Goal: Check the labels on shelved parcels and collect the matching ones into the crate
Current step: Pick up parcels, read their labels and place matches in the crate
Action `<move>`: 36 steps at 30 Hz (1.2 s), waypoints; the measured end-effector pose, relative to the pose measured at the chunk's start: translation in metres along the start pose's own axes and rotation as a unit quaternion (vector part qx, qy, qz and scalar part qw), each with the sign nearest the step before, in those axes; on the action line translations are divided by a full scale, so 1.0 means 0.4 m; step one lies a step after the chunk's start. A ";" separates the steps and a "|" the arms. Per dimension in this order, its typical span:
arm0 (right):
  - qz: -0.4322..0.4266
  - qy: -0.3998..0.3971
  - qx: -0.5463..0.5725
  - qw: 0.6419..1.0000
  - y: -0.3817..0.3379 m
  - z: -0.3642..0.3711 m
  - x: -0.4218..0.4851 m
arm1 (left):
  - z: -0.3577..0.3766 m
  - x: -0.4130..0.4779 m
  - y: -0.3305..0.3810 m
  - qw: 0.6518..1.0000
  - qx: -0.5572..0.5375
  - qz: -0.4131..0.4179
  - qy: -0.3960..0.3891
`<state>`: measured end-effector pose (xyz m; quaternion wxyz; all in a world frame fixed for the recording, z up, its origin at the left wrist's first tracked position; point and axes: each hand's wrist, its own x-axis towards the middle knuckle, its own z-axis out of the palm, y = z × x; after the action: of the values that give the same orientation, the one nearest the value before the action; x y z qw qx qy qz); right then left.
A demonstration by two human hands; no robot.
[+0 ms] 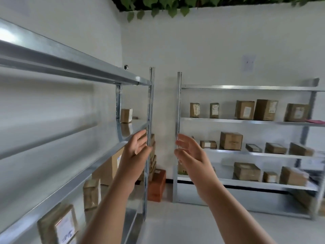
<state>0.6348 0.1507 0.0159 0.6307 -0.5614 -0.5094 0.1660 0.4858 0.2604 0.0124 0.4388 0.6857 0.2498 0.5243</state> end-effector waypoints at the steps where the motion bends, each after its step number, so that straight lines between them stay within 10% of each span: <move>1: -0.002 0.002 0.003 1.000 0.025 -0.005 0.046 | 0.016 0.042 -0.023 1.000 0.000 -0.004 -0.004; 16: -0.035 -0.085 0.044 0.995 0.502 -0.128 1.016 | 0.360 0.851 -0.420 0.996 0.060 -0.011 0.058; 27: -0.024 -0.222 0.096 0.970 0.776 0.165 1.558 | 0.192 1.296 -0.674 0.953 0.155 -0.092 0.243; 36: 0.015 -0.279 0.093 0.956 0.920 0.456 1.962 | 0.067 1.644 -0.879 0.930 0.195 -0.194 0.244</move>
<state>0.9514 0.9780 0.0242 0.5100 -0.4393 -0.6389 0.3725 0.7665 0.9514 0.0357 0.3150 0.5471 0.5743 0.5212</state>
